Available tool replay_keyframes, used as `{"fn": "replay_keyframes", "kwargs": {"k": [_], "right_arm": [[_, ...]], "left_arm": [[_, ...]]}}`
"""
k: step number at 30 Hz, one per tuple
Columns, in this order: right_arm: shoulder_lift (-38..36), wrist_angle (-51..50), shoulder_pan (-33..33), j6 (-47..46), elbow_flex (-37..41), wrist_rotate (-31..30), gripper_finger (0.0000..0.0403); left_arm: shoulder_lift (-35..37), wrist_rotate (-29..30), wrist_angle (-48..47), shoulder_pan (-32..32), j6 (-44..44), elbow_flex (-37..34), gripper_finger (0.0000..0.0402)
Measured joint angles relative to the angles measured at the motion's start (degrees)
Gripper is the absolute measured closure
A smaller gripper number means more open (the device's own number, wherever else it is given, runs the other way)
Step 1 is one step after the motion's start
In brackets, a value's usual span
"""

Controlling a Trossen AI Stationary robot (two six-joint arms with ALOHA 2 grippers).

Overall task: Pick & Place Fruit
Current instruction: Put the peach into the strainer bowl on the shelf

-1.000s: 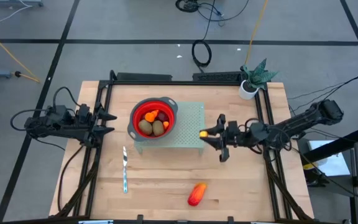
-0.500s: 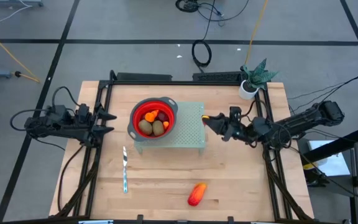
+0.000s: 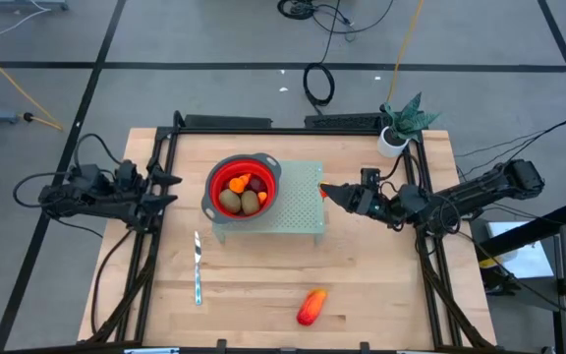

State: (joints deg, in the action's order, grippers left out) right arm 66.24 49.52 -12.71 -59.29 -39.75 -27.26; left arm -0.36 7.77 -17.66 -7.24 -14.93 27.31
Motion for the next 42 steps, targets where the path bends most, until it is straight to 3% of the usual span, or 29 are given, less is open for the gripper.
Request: {"fn": "replay_keyframes", "kwargs": {"k": [7,20,26,31,42], "right_arm": [[0.00,-0.15,0.00,2.00,0.00,0.00,0.0301],[-0.02,-3.26,-0.02,16.65,0.00,0.04,0.0302],[-0.02,-3.51,-0.02,21.39,0.00,0.25,0.0301],[0.00,-5.81,-0.02,21.31,0.00,0.73,0.0302],[0.00,-6.60,-0.03,20.99,0.00,12.87,0.0302]], "left_arm": [[-3.38,3.60,3.99,0.02,6.26,0.01,0.0144],[-26.88,3.25,19.54,0.02,13.63,1.21,0.0144],[-36.55,2.67,19.37,-0.03,14.36,7.44,0.0144],[-44.55,2.67,18.78,-1.29,20.05,14.20,0.0144],[-60.41,2.81,12.72,-3.20,25.47,29.09,0.0144]]}}
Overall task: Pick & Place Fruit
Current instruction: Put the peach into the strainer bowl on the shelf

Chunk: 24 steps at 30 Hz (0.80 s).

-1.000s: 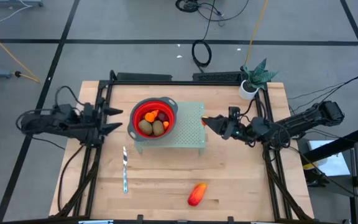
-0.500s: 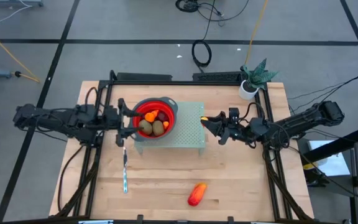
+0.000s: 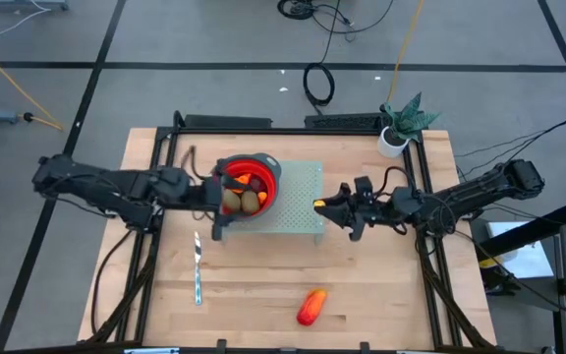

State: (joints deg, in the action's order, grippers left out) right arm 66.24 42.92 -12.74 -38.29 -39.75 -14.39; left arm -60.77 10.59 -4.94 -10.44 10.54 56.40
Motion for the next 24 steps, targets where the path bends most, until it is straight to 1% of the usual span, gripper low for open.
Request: {"fn": "replay_keyframes", "kwargs": {"k": [5,12,14,16,24], "right_arm": [[0.00,-1.65,0.01,-0.26,-0.02,4.34,0.0298],[0.00,-7.51,0.00,-5.95,-0.02,10.26,0.0300],[0.00,-8.12,-0.01,-6.36,-0.02,10.99,0.0298],[0.00,-8.07,0.01,-6.44,-0.02,12.96,0.0297],[0.01,-8.04,0.01,-6.41,-0.02,14.68,0.0297]], "left_arm": [[-7.04,0.23,-5.56,-1.19,2.33,7.37,0.0144],[-15.89,2.45,-10.79,-2.92,5.53,17.62,0.0144],[-18.05,2.60,-11.72,-3.28,6.54,19.82,0.0144],[-20.06,2.60,-11.83,-3.65,7.42,21.67,0.0144],[-26.27,2.61,-11.97,-4.73,9.72,26.86,0.0144]]}}
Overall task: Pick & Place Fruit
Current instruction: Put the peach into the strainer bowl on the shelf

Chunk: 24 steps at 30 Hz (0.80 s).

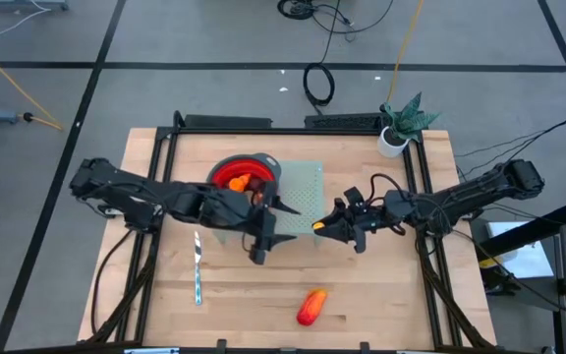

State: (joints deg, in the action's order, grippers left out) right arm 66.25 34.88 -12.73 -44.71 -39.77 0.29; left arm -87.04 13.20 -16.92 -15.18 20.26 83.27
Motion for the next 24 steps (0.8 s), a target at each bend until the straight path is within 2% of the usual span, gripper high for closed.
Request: {"fn": "replay_keyframes", "kwargs": {"k": [8,17,24], "right_arm": [[2.51,5.19,-0.11,-0.41,-0.02,0.23,0.0299],[9.27,15.96,-0.11,-4.98,-0.03,0.07,0.0297],[14.12,15.99,-0.11,-5.53,-5.82,2.24,0.0298]], "left_arm": [[-1.72,0.00,0.26,-0.34,0.10,0.78,0.0144],[-1.80,-0.07,-0.20,-1.20,0.00,0.78,0.0144],[-1.78,-0.07,-2.06,-1.86,-0.44,0.78,0.0144]]}}
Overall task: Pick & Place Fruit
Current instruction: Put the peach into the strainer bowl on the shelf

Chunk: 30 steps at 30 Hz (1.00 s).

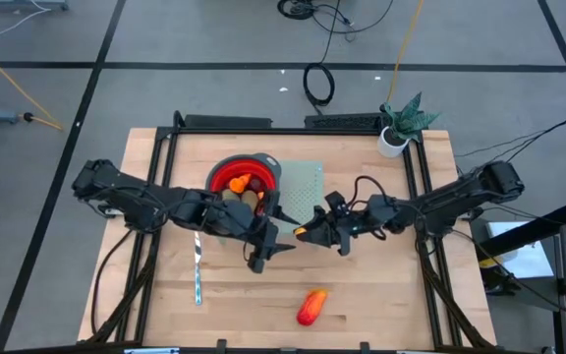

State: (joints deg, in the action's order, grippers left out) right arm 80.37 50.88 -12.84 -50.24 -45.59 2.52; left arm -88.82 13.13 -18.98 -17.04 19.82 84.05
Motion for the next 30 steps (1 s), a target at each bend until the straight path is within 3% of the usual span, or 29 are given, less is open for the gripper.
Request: {"fn": "replay_keyframes", "kwargs": {"k": [17,30], "right_arm": [[3.35,-1.98,0.00,-1.55,-3.98,0.65,0.0297],[3.35,-9.85,-0.02,0.26,-8.72,0.56,0.0297]], "left_arm": [[0.02,-0.60,-1.01,-2.60,0.88,-0.02,0.0144],[0.04,-1.11,-1.03,-2.49,2.05,-0.02,0.0144]]}}
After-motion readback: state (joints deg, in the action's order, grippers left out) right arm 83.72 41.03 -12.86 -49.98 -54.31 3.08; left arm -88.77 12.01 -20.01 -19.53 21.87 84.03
